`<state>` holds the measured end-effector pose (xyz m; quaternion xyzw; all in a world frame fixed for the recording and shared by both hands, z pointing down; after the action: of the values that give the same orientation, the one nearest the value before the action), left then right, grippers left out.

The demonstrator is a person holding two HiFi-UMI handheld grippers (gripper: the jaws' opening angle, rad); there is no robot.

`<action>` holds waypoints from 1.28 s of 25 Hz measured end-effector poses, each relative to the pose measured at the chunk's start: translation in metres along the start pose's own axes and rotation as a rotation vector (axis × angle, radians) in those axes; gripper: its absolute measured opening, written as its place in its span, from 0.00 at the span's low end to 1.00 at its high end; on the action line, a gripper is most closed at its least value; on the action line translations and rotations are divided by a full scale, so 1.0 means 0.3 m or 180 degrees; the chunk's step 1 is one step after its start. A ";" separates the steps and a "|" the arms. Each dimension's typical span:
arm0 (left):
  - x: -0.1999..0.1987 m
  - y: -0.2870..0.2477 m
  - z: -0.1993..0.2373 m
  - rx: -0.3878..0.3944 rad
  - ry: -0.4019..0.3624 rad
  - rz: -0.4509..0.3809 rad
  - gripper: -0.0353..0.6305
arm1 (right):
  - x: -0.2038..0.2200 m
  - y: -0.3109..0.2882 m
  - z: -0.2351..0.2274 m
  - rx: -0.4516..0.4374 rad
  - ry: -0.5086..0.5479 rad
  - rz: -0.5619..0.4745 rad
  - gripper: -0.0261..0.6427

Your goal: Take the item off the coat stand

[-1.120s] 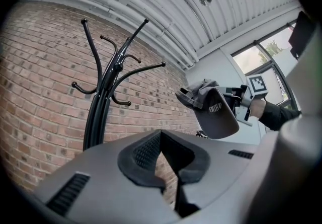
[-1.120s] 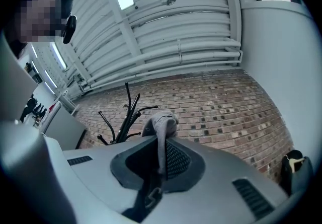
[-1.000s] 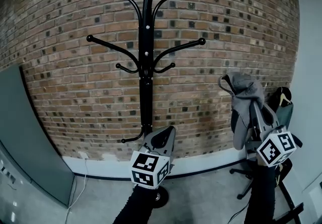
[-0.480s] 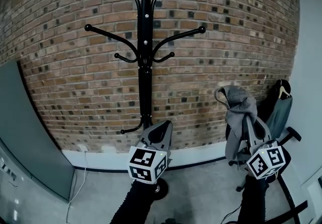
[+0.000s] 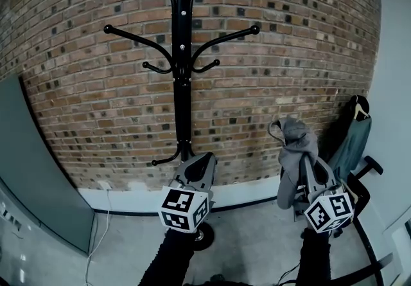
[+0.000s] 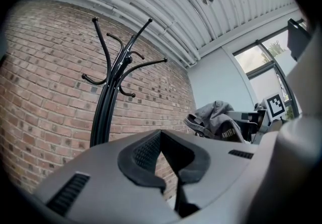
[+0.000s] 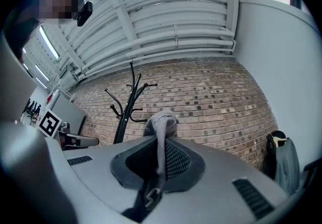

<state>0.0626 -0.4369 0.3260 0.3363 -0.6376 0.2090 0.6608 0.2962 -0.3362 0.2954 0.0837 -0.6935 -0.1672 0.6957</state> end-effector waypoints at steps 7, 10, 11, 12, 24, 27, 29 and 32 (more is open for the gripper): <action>0.030 0.005 0.006 -0.0033 -0.0032 0.0018 0.06 | 0.038 0.026 0.004 0.0040 -0.0011 0.0087 0.08; 0.039 -0.001 0.005 -0.0026 -0.0003 0.0030 0.06 | 0.051 0.034 0.001 0.0048 0.0036 0.0131 0.08; 0.041 -0.002 0.004 -0.0024 0.0005 0.0033 0.06 | 0.056 0.037 0.000 0.0044 0.0050 0.0142 0.08; 0.042 -0.004 0.002 -0.0022 0.0011 0.0035 0.06 | 0.061 0.041 0.000 0.0039 0.0060 0.0146 0.08; 0.051 -0.021 0.003 -0.0041 0.0045 0.0028 0.06 | 0.089 0.052 0.003 0.0009 0.0119 0.0198 0.08; 0.051 -0.021 0.004 -0.0053 0.0053 0.0027 0.06 | 0.089 0.056 0.001 0.0009 0.0140 0.0209 0.08; 0.049 -0.021 0.004 -0.0056 0.0054 0.0025 0.06 | 0.094 0.059 -0.002 0.0009 0.0150 0.0225 0.08; 0.047 -0.024 0.005 -0.0059 0.0053 0.0017 0.06 | 0.103 0.055 -0.004 0.0006 0.0147 0.0242 0.08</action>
<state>0.0681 -0.4451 0.3385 0.3267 -0.6349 0.2076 0.6686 0.2989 -0.3317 0.3301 0.0618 -0.6802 -0.1380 0.7173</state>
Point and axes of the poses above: the fingertips, and each gripper's own axes: y backward along the fingers, z to its left, x out of its underside, the point moved 1 cm from there along y, backward along the fingers, and after that the axes turned 1 degree about -z, right-handed, at the moved point
